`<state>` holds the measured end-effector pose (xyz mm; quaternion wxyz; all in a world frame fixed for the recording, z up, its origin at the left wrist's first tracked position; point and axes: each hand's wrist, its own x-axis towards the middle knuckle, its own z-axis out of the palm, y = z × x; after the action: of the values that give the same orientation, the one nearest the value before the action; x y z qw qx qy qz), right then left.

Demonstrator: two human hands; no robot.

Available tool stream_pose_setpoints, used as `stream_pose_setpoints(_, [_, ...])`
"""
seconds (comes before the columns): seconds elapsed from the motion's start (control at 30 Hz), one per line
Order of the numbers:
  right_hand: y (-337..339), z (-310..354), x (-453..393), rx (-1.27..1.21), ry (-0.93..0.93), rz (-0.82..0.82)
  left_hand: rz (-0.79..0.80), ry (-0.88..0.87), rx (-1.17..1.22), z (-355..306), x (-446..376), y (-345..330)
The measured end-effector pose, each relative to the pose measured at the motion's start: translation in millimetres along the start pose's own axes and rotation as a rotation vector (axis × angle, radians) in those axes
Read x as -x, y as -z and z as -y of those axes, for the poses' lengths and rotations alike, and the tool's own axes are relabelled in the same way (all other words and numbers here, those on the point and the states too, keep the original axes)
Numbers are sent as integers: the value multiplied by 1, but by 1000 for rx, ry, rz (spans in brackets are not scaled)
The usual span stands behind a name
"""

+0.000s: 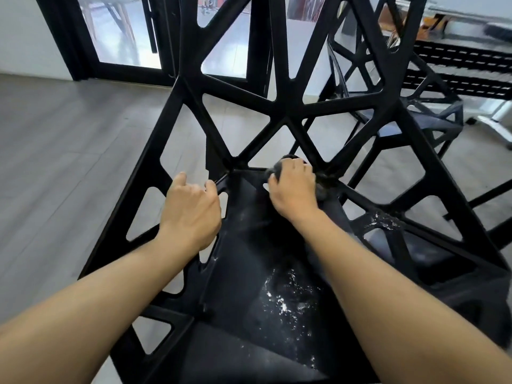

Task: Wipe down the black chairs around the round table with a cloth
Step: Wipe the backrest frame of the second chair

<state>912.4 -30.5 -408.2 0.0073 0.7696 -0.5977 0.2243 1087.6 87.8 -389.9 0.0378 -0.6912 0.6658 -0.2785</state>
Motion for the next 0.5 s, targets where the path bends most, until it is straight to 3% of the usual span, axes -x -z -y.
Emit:
stream_pose_setpoints(0.13, [-17, 54, -1, -107, 203, 20, 3, -14, -25, 1, 0, 1])
stream_pose_setpoints(0.23, [-9, 38, -3, 21, 333, 22, -15, -13, -11, 3, 0, -2])
stream_pose_setpoints(0.37, [15, -31, -8, 300, 76, 6, -8, 1, 20, 4, 0, -3])
stream_pose_setpoints(0.5, [22, -60, -4, 326, -19, -44, 1, 15, 26, 2, -3, 0])
